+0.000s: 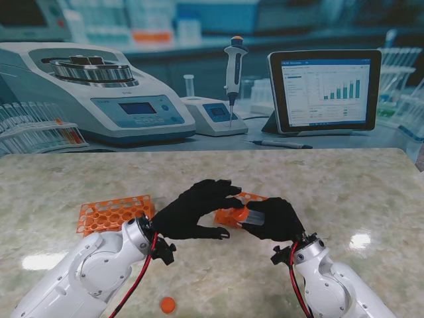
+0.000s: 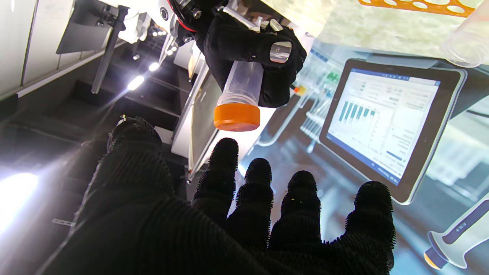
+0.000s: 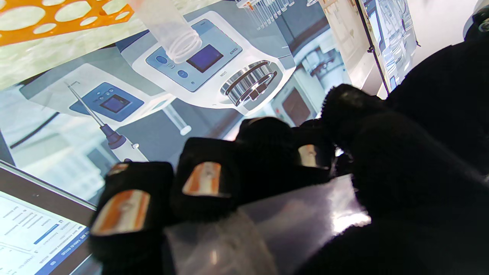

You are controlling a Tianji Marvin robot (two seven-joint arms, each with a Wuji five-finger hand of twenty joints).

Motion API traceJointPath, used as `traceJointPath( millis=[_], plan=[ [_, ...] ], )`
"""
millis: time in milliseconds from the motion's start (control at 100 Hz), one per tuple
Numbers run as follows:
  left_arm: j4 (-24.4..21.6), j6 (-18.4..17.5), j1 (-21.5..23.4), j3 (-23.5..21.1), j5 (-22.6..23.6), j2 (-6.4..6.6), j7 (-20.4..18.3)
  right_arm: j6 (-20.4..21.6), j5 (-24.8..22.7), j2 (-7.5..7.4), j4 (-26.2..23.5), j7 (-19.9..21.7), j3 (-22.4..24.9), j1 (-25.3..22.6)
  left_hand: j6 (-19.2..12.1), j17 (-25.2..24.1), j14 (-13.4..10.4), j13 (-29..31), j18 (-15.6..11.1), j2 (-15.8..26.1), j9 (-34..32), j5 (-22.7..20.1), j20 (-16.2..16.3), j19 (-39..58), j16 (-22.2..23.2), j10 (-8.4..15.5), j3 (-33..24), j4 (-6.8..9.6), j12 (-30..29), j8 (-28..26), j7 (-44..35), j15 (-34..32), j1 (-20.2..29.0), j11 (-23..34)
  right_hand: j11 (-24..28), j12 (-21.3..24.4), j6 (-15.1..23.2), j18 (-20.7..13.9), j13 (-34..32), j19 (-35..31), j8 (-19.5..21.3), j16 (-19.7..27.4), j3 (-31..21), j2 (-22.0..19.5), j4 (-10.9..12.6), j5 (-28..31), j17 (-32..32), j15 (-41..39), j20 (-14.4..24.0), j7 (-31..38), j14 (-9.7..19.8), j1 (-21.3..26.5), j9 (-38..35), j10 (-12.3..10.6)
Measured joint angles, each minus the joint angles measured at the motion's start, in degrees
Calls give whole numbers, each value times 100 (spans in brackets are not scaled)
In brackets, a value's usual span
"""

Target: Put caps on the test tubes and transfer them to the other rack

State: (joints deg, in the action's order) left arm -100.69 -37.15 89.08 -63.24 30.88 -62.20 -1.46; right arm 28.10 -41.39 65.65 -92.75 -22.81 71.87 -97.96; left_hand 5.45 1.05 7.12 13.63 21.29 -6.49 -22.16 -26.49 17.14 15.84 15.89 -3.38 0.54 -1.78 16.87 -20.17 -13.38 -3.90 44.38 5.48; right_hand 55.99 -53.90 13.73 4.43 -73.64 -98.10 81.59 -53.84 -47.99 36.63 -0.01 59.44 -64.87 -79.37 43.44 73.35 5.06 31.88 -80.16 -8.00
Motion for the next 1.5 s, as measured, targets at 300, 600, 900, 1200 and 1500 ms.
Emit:
traceJointPath(
  millis=[300, 600, 900, 1200, 1500],
  plan=[
    [2, -89, 38, -4, 6, 10, -32, 0, 0, 0, 0, 3, 4, 0, 8, 55, 0, 0, 0, -9, 0, 0, 22, -1, 0, 0, 0, 0, 0, -71, 0, 0, 0, 0, 0, 0, 1, 0, 0, 0, 0, 0, 0, 0, 0, 0, 0, 0, 0, 0, 0, 0, 0, 0],
    [2, -70, 38, 10, 11, 22, -60, 0, 0, 0, 0, 3, 9, -2, 75, 61, 0, 0, -1, -70, 0, 16, 73, -2, 0, -1, 0, 0, 0, -137, 0, 1, 0, 0, -1, 0, 2, 0, 0, 0, 0, 0, 0, 0, 0, 0, 0, 0, 0, 0, 0, 0, 0, 0],
    [43, -26, -19, 77, 21, 25, -61, -4, -3, 0, 4, 2, 6, -2, 52, 130, 0, 0, -1, -192, 0, 78, 78, -2, 0, -1, 0, 0, 0, -192, 40, 1, 2, 0, -1, -1, 2, 0, 0, 0, -2, 0, 1, 0, 0, 0, 0, 0, 0, -5, 0, 0, 0, 0],
    [45, -43, -22, 68, 116, 22, -11, -5, -3, 0, 7, 1, 9, -3, 51, 204, 0, 77, -1, -197, 0, 79, 81, -2, 33, -1, -1, 0, 0, -310, 24, 1, 142, 0, -2, -1, 2, 0, 0, 0, -5, 0, 1, 0, 0, 0, 0, 0, 0, -7, 0, 0, 0, 0],
    [23, -87, 67, -40, 210, 15, 61, -5, -6, 0, 7, -6, 8, 0, 50, 244, 0, 155, -1, -198, -4, 79, 84, 10, 90, -1, -1, 0, 0, -553, -291, -31, 152, 7, -9, -1, 2, 0, 0, 0, -6, 0, 3, 0, 0, 0, 0, 0, 0, -8, 0, 0, 0, 0]
  ],
)
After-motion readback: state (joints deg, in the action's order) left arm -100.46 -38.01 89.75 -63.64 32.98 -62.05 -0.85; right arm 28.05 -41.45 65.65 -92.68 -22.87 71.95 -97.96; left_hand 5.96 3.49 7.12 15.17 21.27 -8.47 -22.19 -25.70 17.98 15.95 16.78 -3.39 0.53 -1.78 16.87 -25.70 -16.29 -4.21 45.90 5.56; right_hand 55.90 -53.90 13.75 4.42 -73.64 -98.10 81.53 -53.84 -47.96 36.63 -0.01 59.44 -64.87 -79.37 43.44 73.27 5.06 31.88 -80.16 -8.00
